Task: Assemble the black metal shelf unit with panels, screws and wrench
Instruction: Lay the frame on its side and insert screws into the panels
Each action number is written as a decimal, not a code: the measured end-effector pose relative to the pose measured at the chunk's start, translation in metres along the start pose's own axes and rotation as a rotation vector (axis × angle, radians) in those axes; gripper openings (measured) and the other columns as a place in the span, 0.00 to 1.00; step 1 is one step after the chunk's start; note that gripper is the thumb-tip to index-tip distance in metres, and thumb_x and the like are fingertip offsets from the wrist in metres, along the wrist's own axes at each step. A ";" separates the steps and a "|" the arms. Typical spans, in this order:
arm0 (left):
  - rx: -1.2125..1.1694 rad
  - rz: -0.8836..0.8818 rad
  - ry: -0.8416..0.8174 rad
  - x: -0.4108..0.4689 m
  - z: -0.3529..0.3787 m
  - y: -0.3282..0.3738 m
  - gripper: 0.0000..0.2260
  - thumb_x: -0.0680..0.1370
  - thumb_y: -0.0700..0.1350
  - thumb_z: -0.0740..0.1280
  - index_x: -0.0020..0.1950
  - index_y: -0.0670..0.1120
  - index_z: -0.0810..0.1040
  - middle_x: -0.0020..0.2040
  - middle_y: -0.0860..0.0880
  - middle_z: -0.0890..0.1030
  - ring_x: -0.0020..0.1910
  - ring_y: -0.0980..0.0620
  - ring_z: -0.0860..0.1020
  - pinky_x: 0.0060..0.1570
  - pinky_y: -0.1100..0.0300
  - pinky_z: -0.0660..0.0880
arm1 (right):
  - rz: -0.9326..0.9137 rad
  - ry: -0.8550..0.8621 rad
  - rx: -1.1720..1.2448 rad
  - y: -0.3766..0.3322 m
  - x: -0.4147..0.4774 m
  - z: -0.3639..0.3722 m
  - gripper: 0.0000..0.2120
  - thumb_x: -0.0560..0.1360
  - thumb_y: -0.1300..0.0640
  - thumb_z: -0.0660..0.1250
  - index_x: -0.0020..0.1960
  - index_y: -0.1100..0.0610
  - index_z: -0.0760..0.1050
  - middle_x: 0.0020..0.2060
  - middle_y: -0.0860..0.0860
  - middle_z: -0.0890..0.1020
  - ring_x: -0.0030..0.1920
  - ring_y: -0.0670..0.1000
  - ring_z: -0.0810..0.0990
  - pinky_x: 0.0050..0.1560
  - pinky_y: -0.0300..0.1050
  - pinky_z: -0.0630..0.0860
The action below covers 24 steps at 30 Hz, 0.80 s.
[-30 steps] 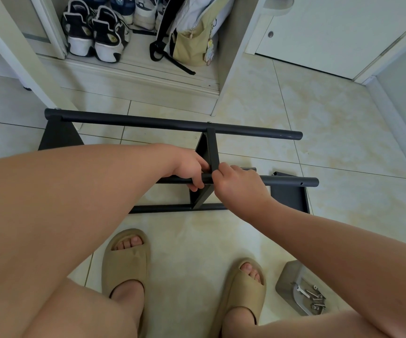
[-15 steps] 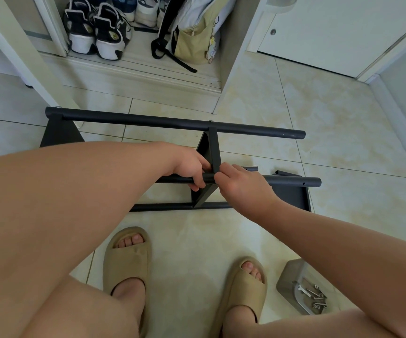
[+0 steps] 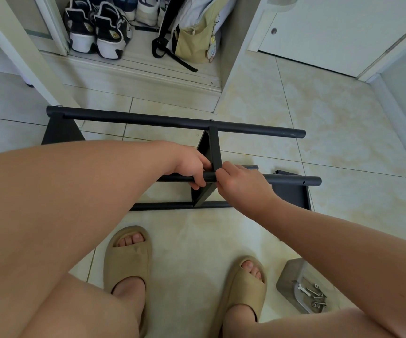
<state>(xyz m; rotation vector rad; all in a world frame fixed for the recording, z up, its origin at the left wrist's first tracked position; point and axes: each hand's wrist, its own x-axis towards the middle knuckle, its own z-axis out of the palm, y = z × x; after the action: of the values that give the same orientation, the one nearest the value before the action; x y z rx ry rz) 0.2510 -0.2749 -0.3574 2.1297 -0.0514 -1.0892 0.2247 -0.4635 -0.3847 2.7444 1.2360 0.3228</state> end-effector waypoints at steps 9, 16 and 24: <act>0.011 0.000 0.008 0.003 0.001 -0.004 0.24 0.74 0.38 0.72 0.70 0.50 0.76 0.61 0.48 0.82 0.65 0.48 0.75 0.70 0.48 0.68 | -0.057 0.028 0.200 0.011 -0.012 0.002 0.11 0.69 0.70 0.74 0.47 0.61 0.76 0.40 0.55 0.75 0.34 0.57 0.74 0.19 0.49 0.69; -0.025 -0.001 0.017 0.006 0.002 -0.006 0.26 0.74 0.37 0.73 0.71 0.50 0.75 0.63 0.50 0.80 0.65 0.48 0.75 0.71 0.49 0.68 | -0.065 0.070 0.322 0.018 -0.009 0.001 0.08 0.72 0.69 0.75 0.48 0.60 0.82 0.42 0.55 0.79 0.35 0.57 0.77 0.23 0.43 0.68; -0.032 0.009 0.010 0.009 0.001 -0.007 0.24 0.73 0.37 0.73 0.68 0.51 0.78 0.58 0.51 0.81 0.63 0.46 0.75 0.70 0.48 0.67 | -0.142 0.202 0.316 0.021 -0.011 0.015 0.03 0.75 0.64 0.68 0.44 0.62 0.80 0.40 0.55 0.78 0.35 0.55 0.76 0.24 0.41 0.66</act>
<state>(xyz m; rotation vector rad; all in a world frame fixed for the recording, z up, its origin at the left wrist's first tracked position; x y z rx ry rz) 0.2539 -0.2732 -0.3684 2.1049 -0.0386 -1.0671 0.2364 -0.4859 -0.3967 2.9167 1.6549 0.4333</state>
